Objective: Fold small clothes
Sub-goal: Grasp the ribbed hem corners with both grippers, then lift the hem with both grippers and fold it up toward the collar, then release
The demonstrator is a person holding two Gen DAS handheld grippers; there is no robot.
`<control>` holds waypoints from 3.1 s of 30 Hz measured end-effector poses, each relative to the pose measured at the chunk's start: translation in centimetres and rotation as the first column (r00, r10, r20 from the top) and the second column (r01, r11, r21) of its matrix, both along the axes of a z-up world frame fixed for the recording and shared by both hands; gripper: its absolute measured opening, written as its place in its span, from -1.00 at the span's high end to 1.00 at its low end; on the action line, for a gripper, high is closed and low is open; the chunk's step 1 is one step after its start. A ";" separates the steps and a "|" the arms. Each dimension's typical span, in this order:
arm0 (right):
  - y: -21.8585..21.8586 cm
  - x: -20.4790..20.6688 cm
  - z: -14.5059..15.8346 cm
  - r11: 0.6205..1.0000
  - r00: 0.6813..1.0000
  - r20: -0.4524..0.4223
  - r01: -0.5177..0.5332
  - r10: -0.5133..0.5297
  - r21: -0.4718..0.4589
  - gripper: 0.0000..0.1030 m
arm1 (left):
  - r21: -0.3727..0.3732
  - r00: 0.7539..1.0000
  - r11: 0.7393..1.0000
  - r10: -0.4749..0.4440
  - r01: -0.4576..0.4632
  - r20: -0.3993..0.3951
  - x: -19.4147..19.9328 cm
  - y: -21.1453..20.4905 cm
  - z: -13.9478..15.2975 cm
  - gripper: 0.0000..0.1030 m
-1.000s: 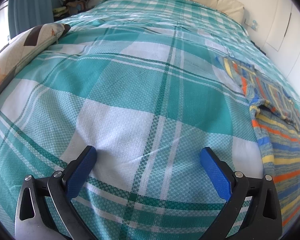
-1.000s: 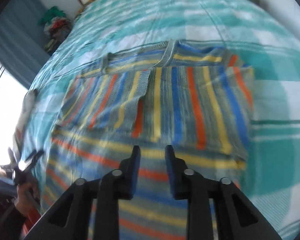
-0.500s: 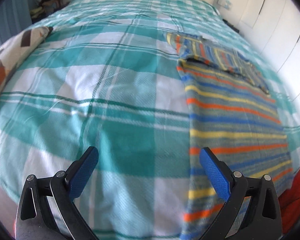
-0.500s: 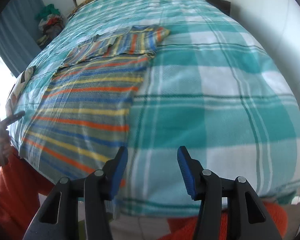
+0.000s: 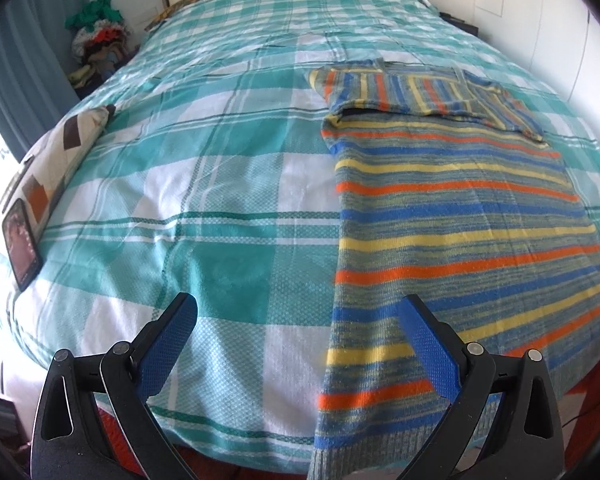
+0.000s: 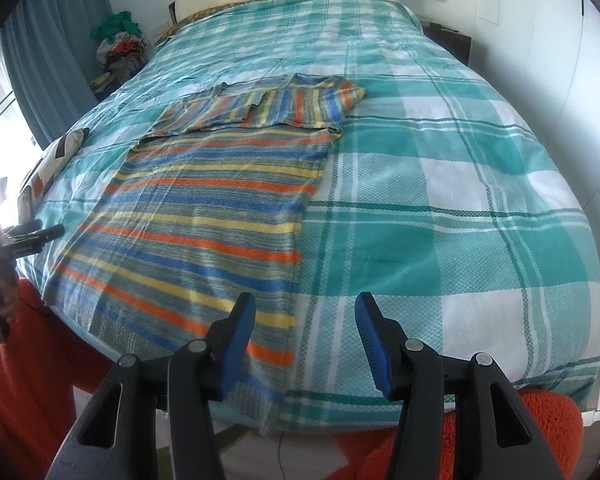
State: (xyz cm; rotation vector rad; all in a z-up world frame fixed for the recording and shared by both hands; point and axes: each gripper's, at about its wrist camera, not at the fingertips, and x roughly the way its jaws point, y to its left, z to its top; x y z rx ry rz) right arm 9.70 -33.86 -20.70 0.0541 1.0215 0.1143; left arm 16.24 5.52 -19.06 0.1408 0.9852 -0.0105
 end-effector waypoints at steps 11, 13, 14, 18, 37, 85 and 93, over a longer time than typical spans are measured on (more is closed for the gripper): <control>-0.5 -1.5 -0.8 0.998 0.987 -0.152 -0.041 0.048 0.050 -0.18 | -0.132 0.977 0.991 -0.052 0.025 -0.206 -3.4 1.0 -3.5 -0.95; -0.7 -1.8 -1.9 0.993 0.975 -0.213 -0.046 0.069 0.112 -0.18 | -0.144 0.965 0.988 -0.088 0.053 -0.246 -4.1 0.3 -4.7 -0.86; -0.6 -1.7 -2.3 0.991 0.970 -0.232 -0.050 0.077 0.120 -0.18 | -0.145 0.961 0.987 -0.100 0.064 -0.259 -4.3 0.0 -5.0 -0.73; -0.1 -0.6 -4.3 0.989 0.948 -0.305 -0.051 0.091 0.138 -0.18 | -0.175 0.952 0.981 -0.126 0.079 -0.279 -4.6 -0.5 -5.3 -0.31; -4.0 10.8 1.5 0.870 0.993 -0.099 0.101 -0.061 0.482 0.90 | -0.648 0.985 0.756 -0.029 -0.090 -0.170 10.4 3.7 2.5 0.92; -4.9 36.7 -5.0 0.988 0.988 -0.050 0.149 -0.148 0.035 0.09 | -0.404 0.998 0.913 -0.062 0.046 -0.026 22.9 2.0 -0.1 -0.41; 2.8 24.5 -6.2 0.962 0.955 -0.116 -0.268 0.273 0.059 0.20 | -0.187 0.969 0.964 -0.214 0.189 -0.126 17.6 -4.2 -5.5 0.39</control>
